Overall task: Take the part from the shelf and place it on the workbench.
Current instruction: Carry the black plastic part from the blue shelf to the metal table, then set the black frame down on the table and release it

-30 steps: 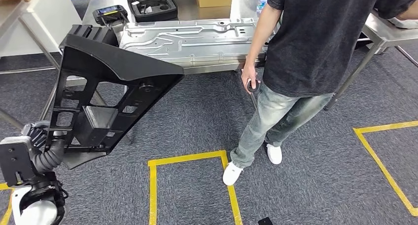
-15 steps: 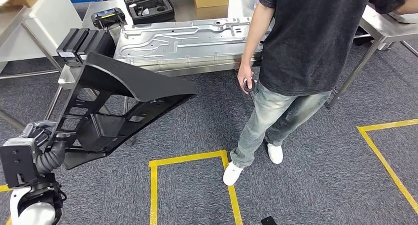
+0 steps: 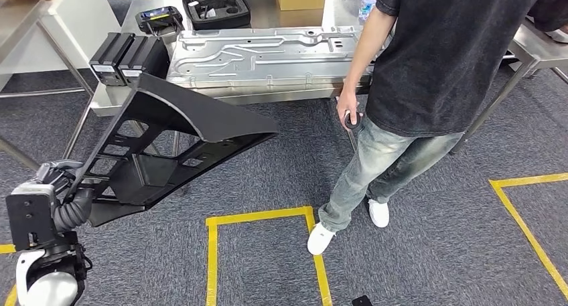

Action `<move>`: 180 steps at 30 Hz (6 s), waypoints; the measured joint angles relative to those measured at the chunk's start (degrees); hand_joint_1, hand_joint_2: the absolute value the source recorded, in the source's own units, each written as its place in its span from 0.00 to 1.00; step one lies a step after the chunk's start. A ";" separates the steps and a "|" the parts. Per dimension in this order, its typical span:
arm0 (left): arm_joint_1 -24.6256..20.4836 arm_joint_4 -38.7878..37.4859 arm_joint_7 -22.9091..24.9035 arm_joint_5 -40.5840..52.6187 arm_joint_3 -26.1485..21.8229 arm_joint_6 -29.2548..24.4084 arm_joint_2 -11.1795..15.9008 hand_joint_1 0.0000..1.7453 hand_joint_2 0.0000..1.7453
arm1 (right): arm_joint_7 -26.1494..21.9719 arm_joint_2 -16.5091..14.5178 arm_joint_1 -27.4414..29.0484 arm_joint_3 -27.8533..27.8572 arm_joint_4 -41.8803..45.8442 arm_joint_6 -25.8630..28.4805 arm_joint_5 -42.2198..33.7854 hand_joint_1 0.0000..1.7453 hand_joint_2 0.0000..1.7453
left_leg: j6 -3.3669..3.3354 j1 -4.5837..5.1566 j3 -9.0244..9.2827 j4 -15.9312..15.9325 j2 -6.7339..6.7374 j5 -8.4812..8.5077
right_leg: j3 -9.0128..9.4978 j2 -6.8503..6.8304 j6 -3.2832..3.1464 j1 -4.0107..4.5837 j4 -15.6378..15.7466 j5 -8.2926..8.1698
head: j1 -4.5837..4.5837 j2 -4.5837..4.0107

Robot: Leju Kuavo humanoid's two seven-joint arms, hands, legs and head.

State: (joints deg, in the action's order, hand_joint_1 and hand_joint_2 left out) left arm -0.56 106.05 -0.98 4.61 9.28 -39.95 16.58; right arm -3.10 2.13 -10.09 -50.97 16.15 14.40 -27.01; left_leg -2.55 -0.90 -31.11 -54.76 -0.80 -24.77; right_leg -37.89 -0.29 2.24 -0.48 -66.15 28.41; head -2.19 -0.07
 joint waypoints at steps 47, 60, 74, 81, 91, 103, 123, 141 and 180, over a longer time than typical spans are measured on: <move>-1.42 0.33 -0.05 0.22 2.51 -0.01 1.56 1.00 1.00 | -0.02 0.60 0.30 0.04 0.00 0.17 -0.20 0.00 0.00 | 2.30 -0.02 -4.09 -6.13 0.52 -0.55 | 8.20 0.38 -2.28 0.47 10.96 -1.60 | -0.38 0.00; -1.76 0.39 0.83 0.72 2.79 -0.01 1.95 1.00 1.00 | -0.07 0.50 0.25 0.04 0.00 -0.18 -0.20 0.00 0.00 | -0.66 0.24 1.64 -0.41 0.00 -1.44 | -1.68 0.34 0.36 0.31 -4.27 3.24 | -0.08 0.00; -2.80 0.33 5.24 5.78 3.16 0.00 2.92 1.00 1.00 | -0.96 -0.09 0.01 0.08 0.00 -0.98 -1.41 0.00 0.00 | 2.64 -0.27 -5.35 -15.93 0.02 -8.77 | 6.81 0.50 -2.82 0.36 12.42 -4.32 | -0.34 0.00; -2.89 0.23 7.37 6.62 2.83 -0.02 3.82 1.00 1.00 | -2.23 -1.46 0.34 0.16 0.00 -1.37 -2.81 0.00 0.00 | 1.88 -0.30 -1.64 0.11 0.65 1.15 | 8.81 0.54 -0.68 0.29 12.28 -2.15 | -0.31 -0.01; -3.63 0.18 7.16 6.67 2.87 -0.02 4.33 1.00 1.00 | -2.51 -2.02 0.41 0.27 0.00 -1.44 -3.14 0.00 0.00 | -0.62 0.33 3.37 0.47 0.29 -1.90 | -3.80 0.49 -0.46 0.49 -2.73 0.28 | 0.03 0.00; -12.40 -4.47 8.87 5.89 5.10 0.17 4.60 1.00 1.00 | -2.93 -1.34 -0.90 1.01 -0.02 -1.07 -3.14 0.00 0.00 | 1.98 0.30 -2.95 -14.16 0.21 -8.64 | 4.06 0.84 -3.60 1.54 12.65 -6.66 | -0.15 0.00; -22.22 -13.04 5.59 0.24 8.52 0.21 4.99 1.00 1.00 | -1.97 -2.05 -1.66 0.94 0.00 -3.07 -1.13 0.00 0.00 | -0.69 0.19 2.44 0.91 0.25 -0.79 | -1.60 0.90 -0.68 1.03 4.59 -3.93 | 0.02 0.00; -27.48 -15.75 3.15 -6.84 11.47 1.42 4.73 1.00 1.00 | -1.27 -2.96 -2.09 0.91 0.00 -3.85 -0.44 0.00 0.00 | 2.11 -0.34 -4.03 0.74 0.33 4.00 | 6.44 1.53 -2.02 1.30 13.16 -4.71 | -0.19 0.00; -42.06 -30.85 0.85 -12.28 21.24 3.71 -1.90 1.00 1.00 | 0.06 -4.75 -3.94 -0.11 0.00 -5.62 2.96 0.00 0.00 | 0.79 0.33 -3.43 1.04 0.42 4.07 | 6.68 1.53 -1.32 1.13 13.31 -4.18 | -0.08 0.00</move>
State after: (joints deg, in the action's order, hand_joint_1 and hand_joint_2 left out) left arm -42.61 75.20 -0.13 -7.68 30.52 -36.24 14.69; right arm -3.04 -2.62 -14.03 -51.08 16.15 8.79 -24.05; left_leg -1.76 -0.57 -34.54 -53.71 -0.38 -20.70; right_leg -31.21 1.24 0.92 0.65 -52.84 24.22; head -2.27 -0.07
